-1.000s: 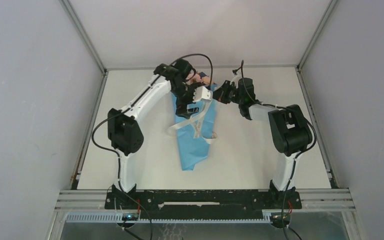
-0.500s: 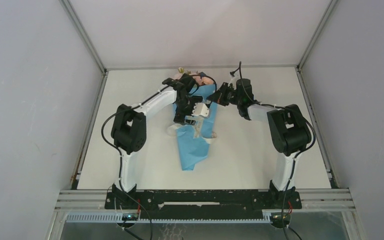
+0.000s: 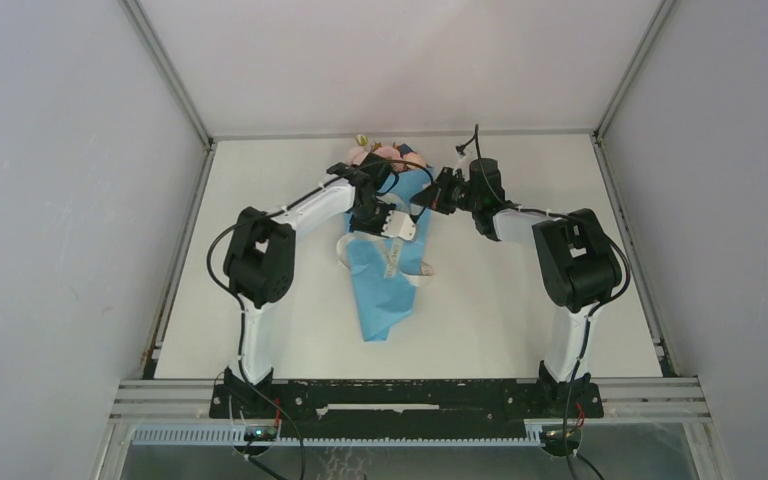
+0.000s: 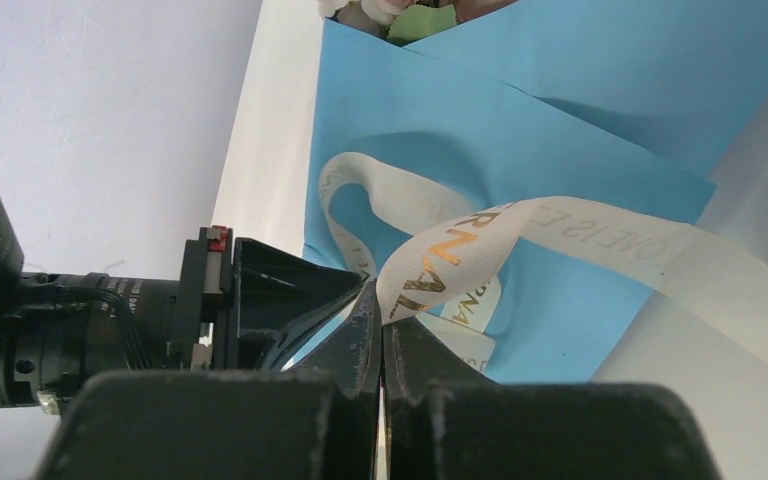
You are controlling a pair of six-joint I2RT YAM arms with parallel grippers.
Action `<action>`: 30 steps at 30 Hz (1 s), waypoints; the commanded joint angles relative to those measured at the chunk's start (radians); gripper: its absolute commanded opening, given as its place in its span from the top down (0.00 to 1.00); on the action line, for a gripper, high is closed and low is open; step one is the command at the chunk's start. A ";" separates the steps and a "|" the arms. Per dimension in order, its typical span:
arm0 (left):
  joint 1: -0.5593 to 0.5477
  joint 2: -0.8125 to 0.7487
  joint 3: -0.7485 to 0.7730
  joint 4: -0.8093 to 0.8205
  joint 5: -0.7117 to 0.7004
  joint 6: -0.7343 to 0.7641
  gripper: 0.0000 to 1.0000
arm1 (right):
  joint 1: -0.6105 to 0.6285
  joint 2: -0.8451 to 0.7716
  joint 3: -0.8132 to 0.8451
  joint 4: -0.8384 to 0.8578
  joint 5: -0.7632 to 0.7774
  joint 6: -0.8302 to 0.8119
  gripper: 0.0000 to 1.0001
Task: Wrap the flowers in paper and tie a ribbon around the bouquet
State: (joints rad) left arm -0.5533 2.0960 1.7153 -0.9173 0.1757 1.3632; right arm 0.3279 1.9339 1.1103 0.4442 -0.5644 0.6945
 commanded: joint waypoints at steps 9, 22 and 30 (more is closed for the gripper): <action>0.006 -0.125 0.105 -0.180 0.141 -0.114 1.00 | 0.028 -0.032 0.044 0.065 -0.054 0.048 1.00; 0.008 -0.129 0.195 -0.222 0.101 -0.114 0.64 | 0.054 -0.005 0.043 0.065 -0.105 0.071 1.00; 0.032 0.034 0.257 -0.175 0.105 0.112 0.18 | 0.048 0.009 0.043 0.057 -0.091 0.058 1.00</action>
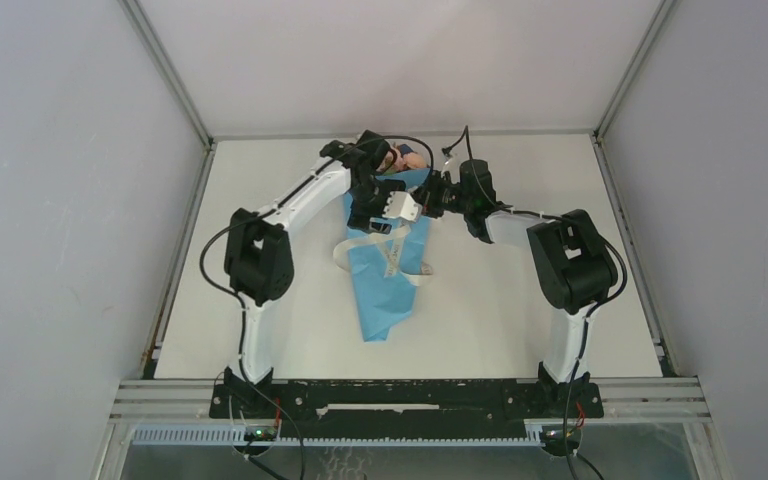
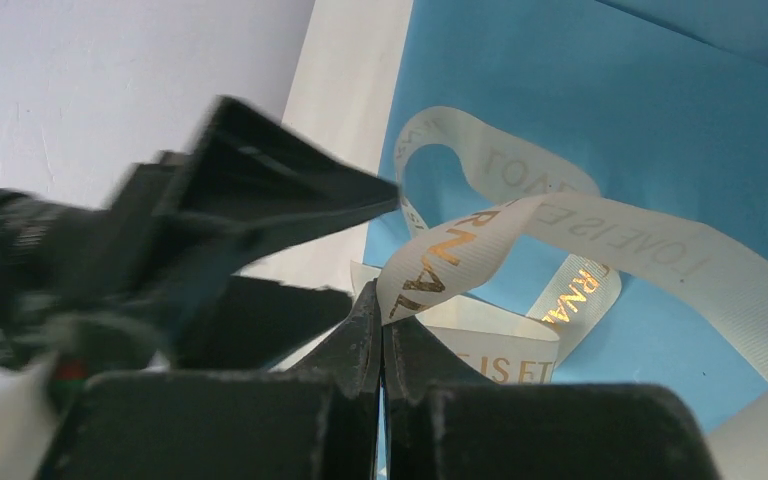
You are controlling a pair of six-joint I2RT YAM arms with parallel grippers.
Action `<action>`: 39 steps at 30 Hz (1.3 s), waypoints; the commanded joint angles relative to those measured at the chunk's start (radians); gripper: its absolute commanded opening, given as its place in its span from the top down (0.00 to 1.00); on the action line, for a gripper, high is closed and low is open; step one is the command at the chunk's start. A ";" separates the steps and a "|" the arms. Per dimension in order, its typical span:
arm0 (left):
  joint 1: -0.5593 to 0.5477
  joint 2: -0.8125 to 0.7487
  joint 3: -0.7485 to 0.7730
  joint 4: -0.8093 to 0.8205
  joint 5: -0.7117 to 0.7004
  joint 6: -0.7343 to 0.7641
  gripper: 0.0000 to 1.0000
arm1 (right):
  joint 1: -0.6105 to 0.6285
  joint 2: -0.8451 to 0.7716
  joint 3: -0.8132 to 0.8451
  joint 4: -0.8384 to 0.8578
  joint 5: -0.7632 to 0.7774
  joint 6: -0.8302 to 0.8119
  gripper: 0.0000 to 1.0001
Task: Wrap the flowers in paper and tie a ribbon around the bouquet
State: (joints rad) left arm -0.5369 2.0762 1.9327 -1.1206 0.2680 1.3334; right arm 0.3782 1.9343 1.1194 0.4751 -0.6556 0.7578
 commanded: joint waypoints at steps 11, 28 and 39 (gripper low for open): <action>0.023 0.142 -0.007 0.009 -0.144 0.215 0.23 | -0.009 0.020 0.034 0.009 0.001 -0.016 1.00; 0.018 -0.109 -0.098 -0.032 -0.005 0.107 1.00 | 0.028 0.015 0.062 0.002 -0.005 -0.015 1.00; 0.023 -0.139 0.225 -0.222 0.143 -0.175 1.00 | 0.066 0.032 0.062 -0.103 -0.032 -0.114 1.00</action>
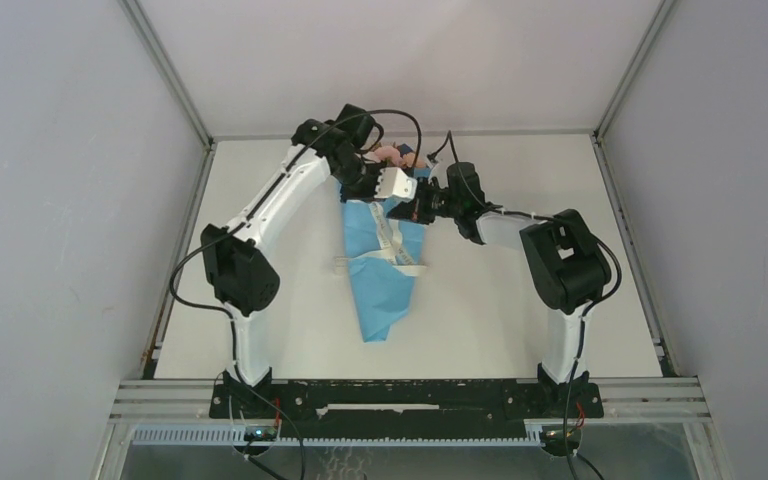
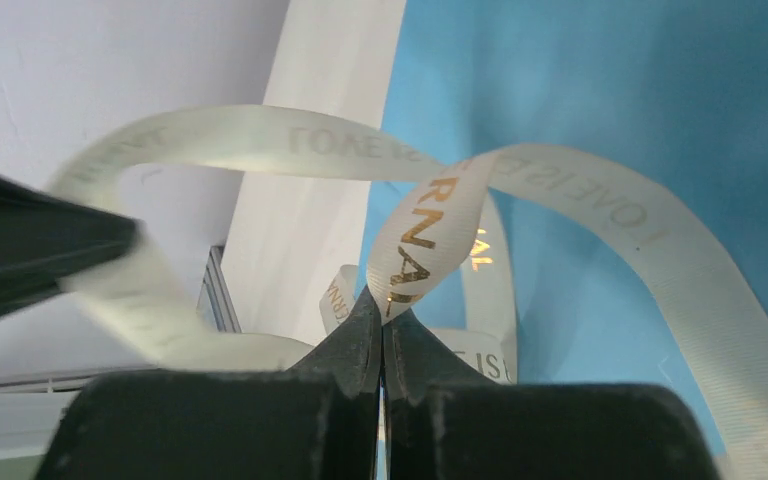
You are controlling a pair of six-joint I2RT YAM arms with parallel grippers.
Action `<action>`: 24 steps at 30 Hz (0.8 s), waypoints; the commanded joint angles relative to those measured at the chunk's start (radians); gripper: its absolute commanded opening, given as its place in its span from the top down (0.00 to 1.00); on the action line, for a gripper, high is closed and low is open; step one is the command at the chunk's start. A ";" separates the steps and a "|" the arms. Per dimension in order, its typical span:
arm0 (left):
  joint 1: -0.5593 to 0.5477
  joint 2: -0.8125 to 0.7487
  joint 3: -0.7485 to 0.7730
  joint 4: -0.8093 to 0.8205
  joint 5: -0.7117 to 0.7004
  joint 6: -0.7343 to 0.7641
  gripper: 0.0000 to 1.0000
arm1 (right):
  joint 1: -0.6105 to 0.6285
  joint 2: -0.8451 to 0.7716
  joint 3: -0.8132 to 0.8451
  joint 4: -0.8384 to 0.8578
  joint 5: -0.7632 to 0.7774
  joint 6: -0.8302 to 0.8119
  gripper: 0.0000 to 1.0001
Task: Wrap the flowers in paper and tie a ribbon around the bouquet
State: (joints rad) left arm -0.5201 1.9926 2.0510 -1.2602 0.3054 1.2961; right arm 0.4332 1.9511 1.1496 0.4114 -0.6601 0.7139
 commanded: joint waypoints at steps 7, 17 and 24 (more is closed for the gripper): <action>0.016 -0.057 0.155 0.010 0.102 -0.322 1.00 | 0.032 0.027 0.033 -0.200 -0.104 -0.211 1.00; 0.062 -0.072 0.152 0.162 0.040 -0.504 1.00 | 0.033 0.091 0.035 -0.243 -0.163 -0.261 1.00; 0.114 -0.087 0.018 0.290 -0.015 -0.585 1.00 | 0.049 0.112 0.092 -0.446 -0.277 -0.426 0.99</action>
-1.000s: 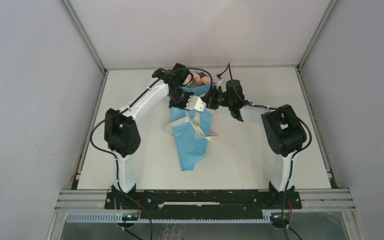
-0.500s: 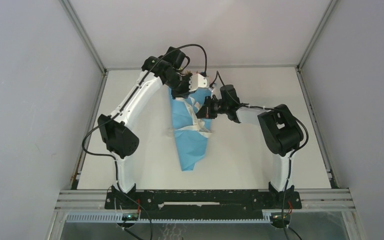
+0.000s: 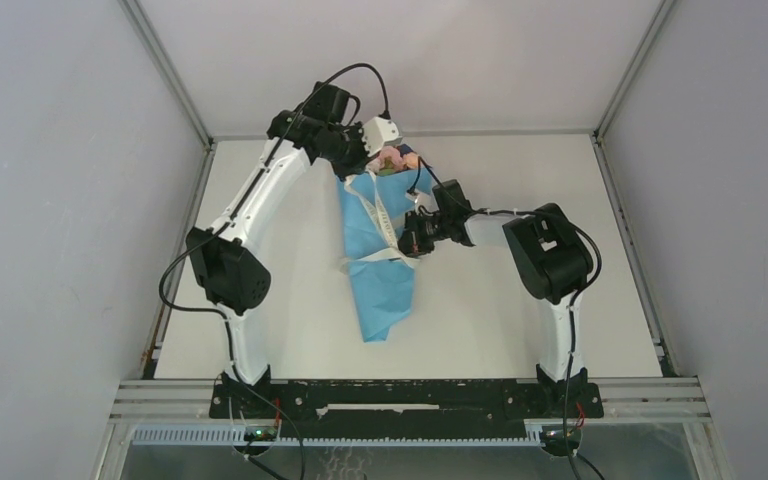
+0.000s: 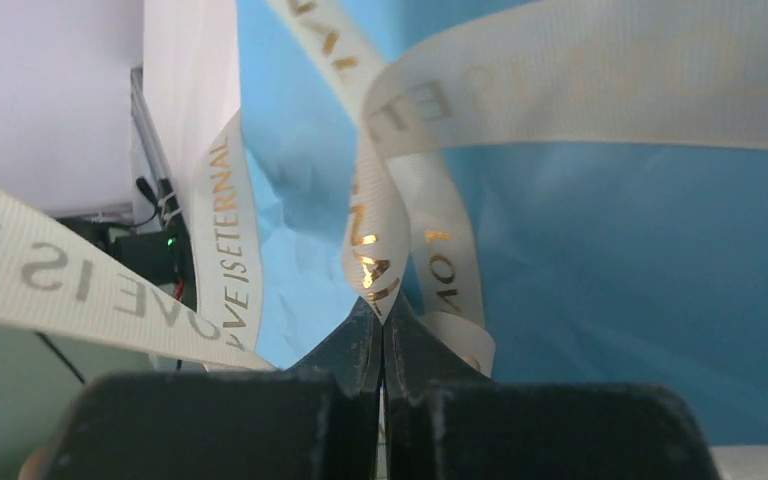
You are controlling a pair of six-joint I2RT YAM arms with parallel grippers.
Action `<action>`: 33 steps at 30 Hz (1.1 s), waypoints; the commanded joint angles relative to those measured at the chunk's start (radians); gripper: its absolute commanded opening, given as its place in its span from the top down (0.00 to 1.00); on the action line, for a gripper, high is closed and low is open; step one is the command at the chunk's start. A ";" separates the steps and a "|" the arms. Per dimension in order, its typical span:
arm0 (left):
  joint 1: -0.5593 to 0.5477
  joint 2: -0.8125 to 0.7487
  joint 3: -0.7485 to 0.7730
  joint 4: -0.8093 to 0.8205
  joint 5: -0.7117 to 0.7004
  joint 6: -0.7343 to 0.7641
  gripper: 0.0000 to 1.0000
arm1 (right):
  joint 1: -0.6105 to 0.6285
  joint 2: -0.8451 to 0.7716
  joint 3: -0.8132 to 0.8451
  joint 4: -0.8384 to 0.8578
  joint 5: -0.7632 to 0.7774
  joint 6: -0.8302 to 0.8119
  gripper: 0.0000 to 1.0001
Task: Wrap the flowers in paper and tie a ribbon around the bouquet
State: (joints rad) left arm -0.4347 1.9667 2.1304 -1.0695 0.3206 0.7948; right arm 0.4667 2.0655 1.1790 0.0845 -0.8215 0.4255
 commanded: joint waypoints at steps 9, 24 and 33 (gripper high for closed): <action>0.031 -0.060 -0.179 0.167 0.050 -0.119 1.00 | -0.004 -0.067 0.126 -0.413 -0.077 -0.324 0.51; 0.002 -0.052 -0.369 0.309 -0.128 -0.056 1.00 | -0.087 -0.125 0.258 -0.586 0.120 -0.381 0.38; 0.001 -0.088 -0.399 0.075 -0.118 0.224 0.78 | -0.177 -0.212 0.095 -0.499 0.264 -0.203 0.57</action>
State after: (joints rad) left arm -0.4355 1.9629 1.7351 -0.8474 0.1921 0.8310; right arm 0.3546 1.9224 1.3323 -0.4732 -0.6353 0.1047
